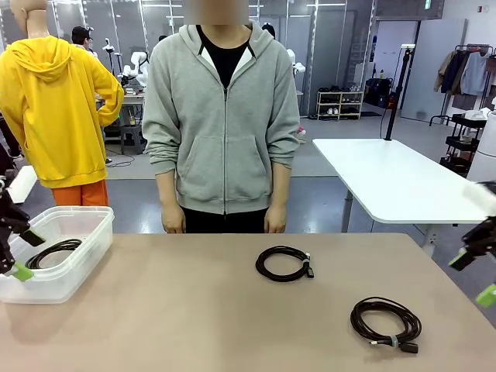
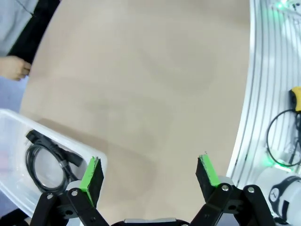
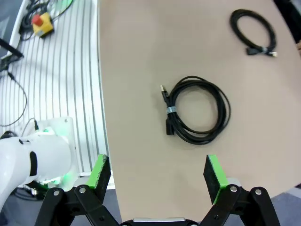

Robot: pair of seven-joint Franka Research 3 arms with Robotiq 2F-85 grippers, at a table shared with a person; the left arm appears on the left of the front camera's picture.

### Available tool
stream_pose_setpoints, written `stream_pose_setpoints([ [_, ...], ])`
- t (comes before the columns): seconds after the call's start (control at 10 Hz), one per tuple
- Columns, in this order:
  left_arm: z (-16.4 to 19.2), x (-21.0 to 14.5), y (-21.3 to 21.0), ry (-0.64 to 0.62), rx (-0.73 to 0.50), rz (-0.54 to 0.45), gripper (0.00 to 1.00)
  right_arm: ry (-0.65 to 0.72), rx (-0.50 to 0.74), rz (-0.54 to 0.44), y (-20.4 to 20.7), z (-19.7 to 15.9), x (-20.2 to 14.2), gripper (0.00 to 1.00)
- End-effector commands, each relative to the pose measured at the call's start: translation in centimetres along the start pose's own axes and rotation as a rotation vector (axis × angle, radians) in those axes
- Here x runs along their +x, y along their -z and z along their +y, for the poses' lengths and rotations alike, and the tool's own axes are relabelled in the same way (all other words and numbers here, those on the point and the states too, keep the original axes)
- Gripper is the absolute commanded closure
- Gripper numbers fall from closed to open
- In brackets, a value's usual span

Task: Organize and store the cables.
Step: Place the USB Extension Cable into the Organizing box.

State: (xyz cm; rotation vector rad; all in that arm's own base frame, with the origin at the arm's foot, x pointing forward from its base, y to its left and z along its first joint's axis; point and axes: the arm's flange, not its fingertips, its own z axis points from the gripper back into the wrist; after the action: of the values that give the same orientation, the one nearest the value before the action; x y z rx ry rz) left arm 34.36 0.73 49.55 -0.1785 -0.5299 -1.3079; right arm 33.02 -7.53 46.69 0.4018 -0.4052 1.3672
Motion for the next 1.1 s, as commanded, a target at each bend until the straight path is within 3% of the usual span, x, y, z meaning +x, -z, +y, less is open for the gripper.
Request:
stream_pose_setpoints([
  [0.0,-3.4,-0.3,0.6,0.158,0.022,-0.068,0.0,0.011,0.06,0.119,2.8,-1.9,1.8,0.0],
  [0.1,0.0,0.0,0.0,0.0,0.0,0.0,0.0,0.006,0.061,0.167,4.6,-2.2,2.7,0.0],
  [0.7,0.0,0.0,0.0,0.0,0.0,0.0,0.0,-0.004,-0.017,0.316,14.9,0.0,4.6,0.0],
  [1.0,0.0,0.0,0.0,0.0,0.0,0.0,0.0,-0.004,0.018,0.367,18.6,0.8,4.0,0.0],
])
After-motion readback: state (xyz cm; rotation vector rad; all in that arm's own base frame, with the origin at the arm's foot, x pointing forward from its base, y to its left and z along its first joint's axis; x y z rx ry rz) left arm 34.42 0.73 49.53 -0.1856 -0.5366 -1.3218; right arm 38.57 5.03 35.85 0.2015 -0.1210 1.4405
